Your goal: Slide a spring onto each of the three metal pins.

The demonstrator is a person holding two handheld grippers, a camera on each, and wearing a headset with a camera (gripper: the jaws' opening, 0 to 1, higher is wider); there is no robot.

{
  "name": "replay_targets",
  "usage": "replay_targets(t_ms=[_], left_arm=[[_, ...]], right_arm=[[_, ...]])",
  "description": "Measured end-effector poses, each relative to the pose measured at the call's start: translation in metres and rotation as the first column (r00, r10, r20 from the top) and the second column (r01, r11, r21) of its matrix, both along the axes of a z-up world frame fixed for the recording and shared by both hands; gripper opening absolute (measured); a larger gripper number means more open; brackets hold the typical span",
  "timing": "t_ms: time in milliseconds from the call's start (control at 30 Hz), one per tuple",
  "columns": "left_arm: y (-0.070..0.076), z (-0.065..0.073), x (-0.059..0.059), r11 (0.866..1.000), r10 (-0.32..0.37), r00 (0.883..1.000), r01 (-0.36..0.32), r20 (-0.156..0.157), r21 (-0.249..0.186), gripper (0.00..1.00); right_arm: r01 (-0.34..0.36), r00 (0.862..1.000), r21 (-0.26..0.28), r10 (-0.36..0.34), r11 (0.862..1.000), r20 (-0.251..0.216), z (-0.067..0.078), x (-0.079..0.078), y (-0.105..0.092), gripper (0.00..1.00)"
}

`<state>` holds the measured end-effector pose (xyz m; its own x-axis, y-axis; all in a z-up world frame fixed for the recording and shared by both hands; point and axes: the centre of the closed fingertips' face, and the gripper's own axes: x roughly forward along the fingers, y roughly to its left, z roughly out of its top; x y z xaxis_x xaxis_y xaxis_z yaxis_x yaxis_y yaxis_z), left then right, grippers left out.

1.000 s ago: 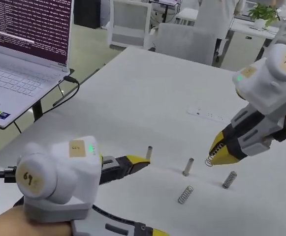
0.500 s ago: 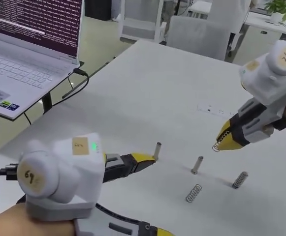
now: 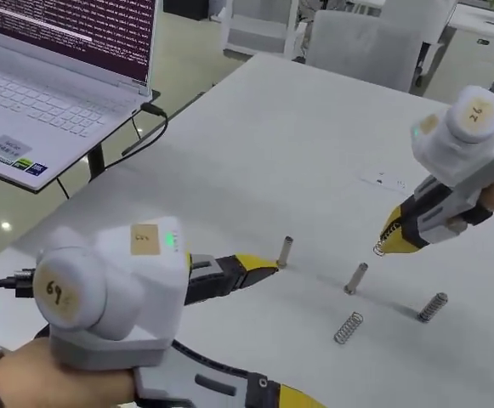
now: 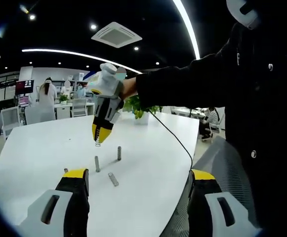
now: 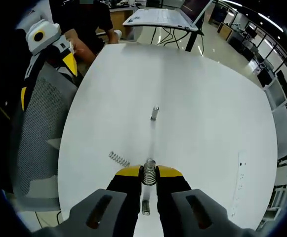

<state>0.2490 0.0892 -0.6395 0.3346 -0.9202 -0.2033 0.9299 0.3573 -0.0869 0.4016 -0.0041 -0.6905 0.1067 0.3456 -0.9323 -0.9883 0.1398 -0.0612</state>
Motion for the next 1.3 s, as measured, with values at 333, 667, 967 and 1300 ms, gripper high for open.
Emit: replay_targets(t_ms=[333,667,967,1300], left_arm=[[0.002,-0.001,0.005,1.000,0.013,1.000,-0.013,0.000,0.000,0.80],[0.012,-0.007,0.014,0.998,0.051,0.999,-0.051,0.014,0.029,0.80],[0.032,-0.009,0.027,0.993,0.114,0.993,-0.115,0.026,0.035,0.79],[0.052,-0.006,0.040,0.983,0.171,0.984,-0.173,0.047,0.054,0.79]], right_arm=[[-0.001,1.000,-0.016,0.001,1.000,-0.012,-0.016,0.006,0.000,0.08],[-0.010,1.000,-0.029,0.009,1.000,-0.022,-0.026,0.008,0.001,0.08],[-0.017,0.999,-0.035,0.015,0.999,-0.034,-0.031,0.007,0.002,0.08],[-0.021,0.999,-0.039,0.020,0.999,-0.037,-0.033,0.007,0.003,0.08]])
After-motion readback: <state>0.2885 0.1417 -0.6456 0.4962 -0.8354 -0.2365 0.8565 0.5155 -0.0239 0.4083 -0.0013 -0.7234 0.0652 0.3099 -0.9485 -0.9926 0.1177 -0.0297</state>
